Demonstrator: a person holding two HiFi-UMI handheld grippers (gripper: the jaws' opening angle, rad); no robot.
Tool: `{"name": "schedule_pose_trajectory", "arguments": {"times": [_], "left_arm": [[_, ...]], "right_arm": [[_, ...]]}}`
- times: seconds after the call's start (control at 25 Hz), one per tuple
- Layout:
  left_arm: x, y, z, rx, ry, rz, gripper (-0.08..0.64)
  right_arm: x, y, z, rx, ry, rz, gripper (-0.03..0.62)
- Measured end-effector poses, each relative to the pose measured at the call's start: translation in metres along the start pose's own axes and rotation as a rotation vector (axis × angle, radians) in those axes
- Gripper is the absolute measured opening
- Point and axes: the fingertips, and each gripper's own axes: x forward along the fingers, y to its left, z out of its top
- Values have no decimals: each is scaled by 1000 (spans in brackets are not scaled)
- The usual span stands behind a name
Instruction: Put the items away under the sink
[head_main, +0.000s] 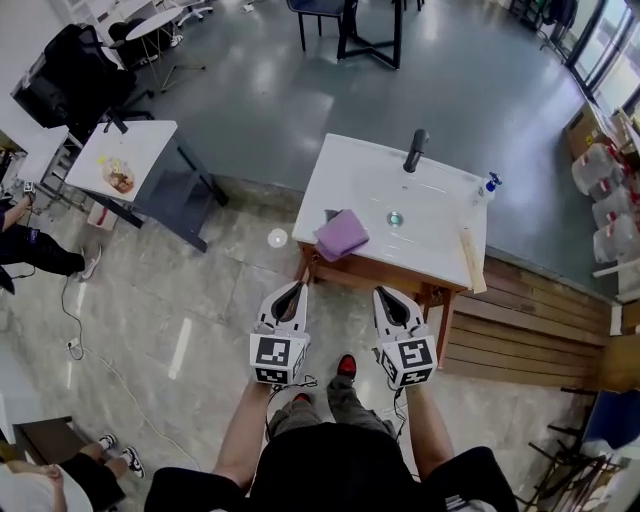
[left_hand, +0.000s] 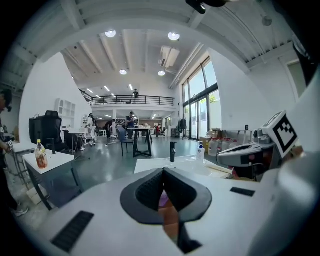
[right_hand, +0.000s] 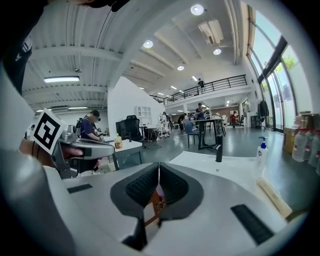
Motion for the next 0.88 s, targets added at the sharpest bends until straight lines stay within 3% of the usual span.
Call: {"name": "schedule_pose_trajectory", "arguments": {"times": [0.2,0.48,0.88], "left_arm": [[23,9,-20,-26,42,52,6],[53,39,-53,-20,92,74,8],[97,67,-104,-24,168,14,7]], "right_arm": [[39,-19,-23,12,53,42,31],[95,-41,-60,61,100,30,31],[144,-60,-103,140,152,-49,32]]}}
